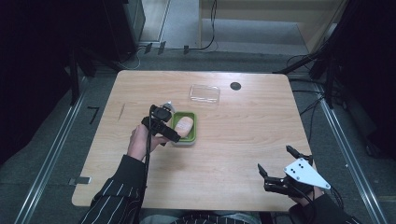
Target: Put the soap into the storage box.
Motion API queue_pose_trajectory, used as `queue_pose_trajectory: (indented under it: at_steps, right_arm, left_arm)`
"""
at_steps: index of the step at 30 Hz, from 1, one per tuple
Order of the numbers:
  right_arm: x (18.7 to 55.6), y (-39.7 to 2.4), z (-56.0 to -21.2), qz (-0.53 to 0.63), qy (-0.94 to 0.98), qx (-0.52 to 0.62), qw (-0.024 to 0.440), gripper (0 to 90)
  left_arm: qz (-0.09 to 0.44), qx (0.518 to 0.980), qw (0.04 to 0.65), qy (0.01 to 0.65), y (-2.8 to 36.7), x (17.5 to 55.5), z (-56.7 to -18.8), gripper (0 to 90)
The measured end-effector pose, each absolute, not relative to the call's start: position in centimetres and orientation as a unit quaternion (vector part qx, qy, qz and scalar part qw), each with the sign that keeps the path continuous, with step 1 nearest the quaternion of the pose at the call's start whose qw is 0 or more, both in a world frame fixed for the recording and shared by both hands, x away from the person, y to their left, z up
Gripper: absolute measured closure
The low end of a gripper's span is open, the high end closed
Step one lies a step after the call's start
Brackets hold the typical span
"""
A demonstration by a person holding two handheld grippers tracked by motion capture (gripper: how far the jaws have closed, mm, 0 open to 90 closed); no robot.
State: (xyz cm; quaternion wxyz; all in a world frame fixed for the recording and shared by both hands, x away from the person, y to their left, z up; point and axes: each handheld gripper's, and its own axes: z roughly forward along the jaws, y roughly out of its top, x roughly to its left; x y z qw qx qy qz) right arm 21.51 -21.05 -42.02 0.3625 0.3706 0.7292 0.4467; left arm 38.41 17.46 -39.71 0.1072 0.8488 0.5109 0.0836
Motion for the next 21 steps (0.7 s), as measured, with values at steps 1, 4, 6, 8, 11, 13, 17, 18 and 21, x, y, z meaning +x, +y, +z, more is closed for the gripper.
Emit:
queue_pose_trajectory:
  at_steps: [1, 4, 6, 8, 11, 13, 17, 18, 21]
  right_arm:
    - [21.5, -21.1, -42.0, 0.446, 0.73, 0.371, 0.362, 0.0]
    - [21.5, -21.0, -42.0, 0.446, 0.729, 0.371, 0.363, 0.0]
    - [21.5, -21.0, -42.0, 0.446, 0.73, 0.37, 0.362, 0.0]
    - [21.5, -21.1, -42.0, 0.446, 0.729, 0.371, 0.363, 0.0]
    - [21.5, -21.1, -42.0, 0.446, 0.73, 0.37, 0.363, 0.0]
    - [21.5, -21.1, -42.0, 0.446, 0.729, 0.371, 0.363, 0.0]
    - [21.5, -21.1, -42.0, 0.446, 0.729, 0.37, 0.363, 0.0]
    - [21.5, -21.1, -42.0, 0.446, 0.729, 0.37, 0.363, 0.0]
    - [21.4, -21.1, -42.0, 0.446, 0.729, 0.37, 0.364, 0.0]
  left_arm:
    - [0.085, 0.85, 0.105, 0.509, 17.5, 38.3, -39.7, 8.4]
    - [0.086, 0.852, 0.104, 0.507, 17.7, 37.8, -39.7, 8.0]
    - [0.085, 0.852, 0.101, 0.506, 17.9, 37.4, -39.7, 7.9]
    - [0.086, 0.854, 0.1, 0.504, 18.1, 37.1, -39.8, 7.5]
    - [0.088, 0.855, 0.099, 0.502, 18.3, 36.7, -39.8, 7.3]
    - [0.088, 0.856, 0.097, 0.5, 18.5, 36.4, -39.9, 7.2]
    - [0.084, 0.858, 0.092, 0.499, 18.7, 35.7, -40.1, 7.2]
    - [0.083, 0.859, 0.089, 0.496, 18.8, 35.6, -40.1, 7.2]
    - [0.08, 0.862, 0.084, 0.493, 19.1, 34.9, -40.5, 7.0]
